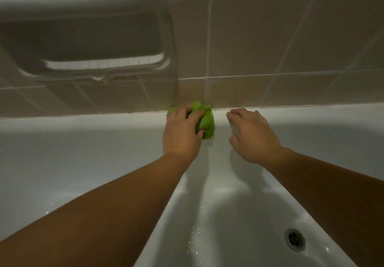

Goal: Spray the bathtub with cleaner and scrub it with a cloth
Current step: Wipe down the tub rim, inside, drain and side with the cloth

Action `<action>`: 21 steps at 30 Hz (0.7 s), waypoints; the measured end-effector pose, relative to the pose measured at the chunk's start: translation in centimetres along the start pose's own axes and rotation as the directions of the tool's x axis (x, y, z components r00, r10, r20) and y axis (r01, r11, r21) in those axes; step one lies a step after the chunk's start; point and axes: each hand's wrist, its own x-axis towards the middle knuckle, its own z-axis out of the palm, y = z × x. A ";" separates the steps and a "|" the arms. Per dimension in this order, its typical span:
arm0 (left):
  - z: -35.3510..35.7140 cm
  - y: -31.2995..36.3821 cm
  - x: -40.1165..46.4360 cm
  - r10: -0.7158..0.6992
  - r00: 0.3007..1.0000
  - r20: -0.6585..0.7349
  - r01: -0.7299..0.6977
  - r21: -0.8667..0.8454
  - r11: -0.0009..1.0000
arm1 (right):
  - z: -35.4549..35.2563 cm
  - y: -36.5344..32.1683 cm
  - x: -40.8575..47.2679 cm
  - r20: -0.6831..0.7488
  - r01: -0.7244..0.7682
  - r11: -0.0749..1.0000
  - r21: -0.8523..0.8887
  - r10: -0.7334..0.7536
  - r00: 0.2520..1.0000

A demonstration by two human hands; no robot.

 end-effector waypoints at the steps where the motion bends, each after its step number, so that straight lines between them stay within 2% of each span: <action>1: 0.6 1.4 0.2 0.021 1.000 0.006 -0.021 -0.005 1.000 | -0.3 1.0 -0.1 -0.011 -0.004 1.000 0.019 0.004 1.000; 5: 1.3 3.1 1.2 -0.006 0.999 0.051 0.010 -0.075 0.997 | -1.4 3.6 -0.8 -0.146 -0.075 0.976 0.203 0.105 0.984; 11: -1.3 -0.2 1.5 0.188 0.962 0.196 -0.177 -0.072 0.982 | -1.4 1.9 -0.1 -0.161 0.103 0.945 0.310 -0.054 0.985; 14: -2.2 -1.1 1.8 0.221 0.960 0.174 -0.216 -0.043 0.975 | -0.6 -0.1 0.2 -0.197 0.201 0.945 0.258 -0.153 0.969; 17: -2.7 -2.0 1.9 0.052 0.992 0.111 -0.044 -0.079 0.996 | 1.4 -2.4 0.6 -0.189 0.288 0.948 0.135 -0.261 0.947; 18: -2.9 -2.7 1.7 0.023 0.993 0.112 -0.017 -0.055 0.998 | 2.2 -3.0 0.7 -0.170 0.286 0.955 0.084 -0.269 0.948; 21: -3.3 -4.8 0.6 0.059 0.979 0.194 -0.064 0.022 0.998 | 3.4 -3.3 1.1 -0.174 0.240 0.971 -0.020 -0.240 0.955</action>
